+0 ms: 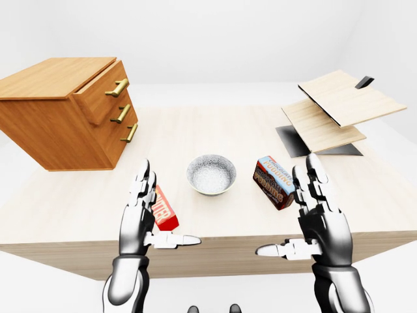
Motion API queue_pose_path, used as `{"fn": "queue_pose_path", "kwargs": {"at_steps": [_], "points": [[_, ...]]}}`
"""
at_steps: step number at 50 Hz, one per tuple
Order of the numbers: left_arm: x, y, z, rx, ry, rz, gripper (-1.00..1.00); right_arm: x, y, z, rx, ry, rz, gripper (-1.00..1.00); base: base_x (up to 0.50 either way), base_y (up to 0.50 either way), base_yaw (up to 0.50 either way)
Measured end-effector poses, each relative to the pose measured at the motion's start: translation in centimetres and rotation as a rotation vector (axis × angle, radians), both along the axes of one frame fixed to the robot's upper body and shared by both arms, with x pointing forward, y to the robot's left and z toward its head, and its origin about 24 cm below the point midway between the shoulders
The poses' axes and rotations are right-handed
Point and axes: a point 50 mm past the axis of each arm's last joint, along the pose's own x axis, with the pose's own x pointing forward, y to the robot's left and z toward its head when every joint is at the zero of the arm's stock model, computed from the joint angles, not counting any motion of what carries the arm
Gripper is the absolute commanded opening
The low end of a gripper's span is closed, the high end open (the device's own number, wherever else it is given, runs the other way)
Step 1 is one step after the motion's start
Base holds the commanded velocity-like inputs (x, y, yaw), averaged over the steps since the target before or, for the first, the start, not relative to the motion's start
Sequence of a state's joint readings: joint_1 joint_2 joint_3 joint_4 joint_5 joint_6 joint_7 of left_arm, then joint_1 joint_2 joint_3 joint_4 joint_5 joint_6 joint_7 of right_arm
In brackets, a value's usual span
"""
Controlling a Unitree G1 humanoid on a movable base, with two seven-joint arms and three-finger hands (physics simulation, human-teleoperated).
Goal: Close the top drawer of the cabinet and put the bowl on top of it.
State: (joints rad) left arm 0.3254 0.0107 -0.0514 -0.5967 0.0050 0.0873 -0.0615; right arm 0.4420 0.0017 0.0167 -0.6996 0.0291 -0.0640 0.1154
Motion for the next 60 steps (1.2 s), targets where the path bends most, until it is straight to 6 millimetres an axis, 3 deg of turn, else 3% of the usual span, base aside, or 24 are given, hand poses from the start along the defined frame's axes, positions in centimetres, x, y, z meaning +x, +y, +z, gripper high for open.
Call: {"fn": "queue_pose_path", "kwargs": {"at_steps": [60], "points": [[-0.16, 0.34, 0.47, -0.008, -0.021, 0.000, 1.00, -0.38, -0.11, 0.23, 0.003, -0.019, 0.000, 1.00, 0.16, 0.00, 0.00]]}}
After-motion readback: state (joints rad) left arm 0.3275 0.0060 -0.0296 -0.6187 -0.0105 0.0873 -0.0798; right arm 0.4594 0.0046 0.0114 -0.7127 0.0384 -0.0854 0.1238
